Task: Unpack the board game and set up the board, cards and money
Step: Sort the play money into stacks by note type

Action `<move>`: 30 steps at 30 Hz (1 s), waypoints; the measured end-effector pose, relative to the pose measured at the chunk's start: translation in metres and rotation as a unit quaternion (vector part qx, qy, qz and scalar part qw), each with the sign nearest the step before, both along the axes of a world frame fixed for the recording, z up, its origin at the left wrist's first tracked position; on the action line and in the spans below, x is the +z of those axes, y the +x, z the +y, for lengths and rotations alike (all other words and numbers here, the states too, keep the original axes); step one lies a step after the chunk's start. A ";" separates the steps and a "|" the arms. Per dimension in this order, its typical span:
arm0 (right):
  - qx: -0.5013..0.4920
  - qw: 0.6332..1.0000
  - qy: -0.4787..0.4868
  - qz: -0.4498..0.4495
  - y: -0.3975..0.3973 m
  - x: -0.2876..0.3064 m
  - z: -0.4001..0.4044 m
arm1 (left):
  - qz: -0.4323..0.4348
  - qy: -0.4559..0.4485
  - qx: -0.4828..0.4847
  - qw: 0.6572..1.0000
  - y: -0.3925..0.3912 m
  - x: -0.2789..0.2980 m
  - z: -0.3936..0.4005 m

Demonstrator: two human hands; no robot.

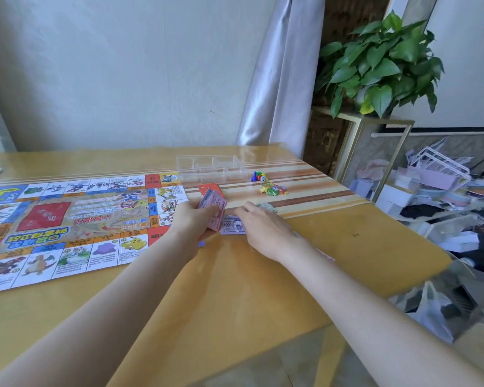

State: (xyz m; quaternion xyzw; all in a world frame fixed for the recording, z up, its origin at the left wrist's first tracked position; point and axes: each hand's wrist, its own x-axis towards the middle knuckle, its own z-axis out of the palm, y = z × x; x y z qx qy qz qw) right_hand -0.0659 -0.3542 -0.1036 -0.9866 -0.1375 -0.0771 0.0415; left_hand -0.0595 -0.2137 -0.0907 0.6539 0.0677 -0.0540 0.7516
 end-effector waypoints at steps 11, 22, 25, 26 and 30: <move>-0.097 0.959 0.230 0.133 0.029 0.066 -0.069 | 0.006 -0.042 -0.041 0.998 0.006 0.011 -0.018; -0.043 0.975 0.129 0.175 0.032 0.040 -0.075 | 0.063 -0.094 -0.059 0.992 0.006 -0.005 -0.050; -0.051 0.987 0.095 0.121 0.029 0.029 -0.073 | 0.069 -0.105 -0.064 0.990 0.006 -0.009 -0.056; -0.046 0.989 0.089 0.109 0.027 0.025 -0.072 | 0.074 -0.110 -0.068 0.989 0.005 -0.010 -0.057; -0.053 0.993 0.068 0.080 0.024 0.018 -0.073 | 0.090 -0.169 -0.088 0.978 0.002 -0.011 -0.057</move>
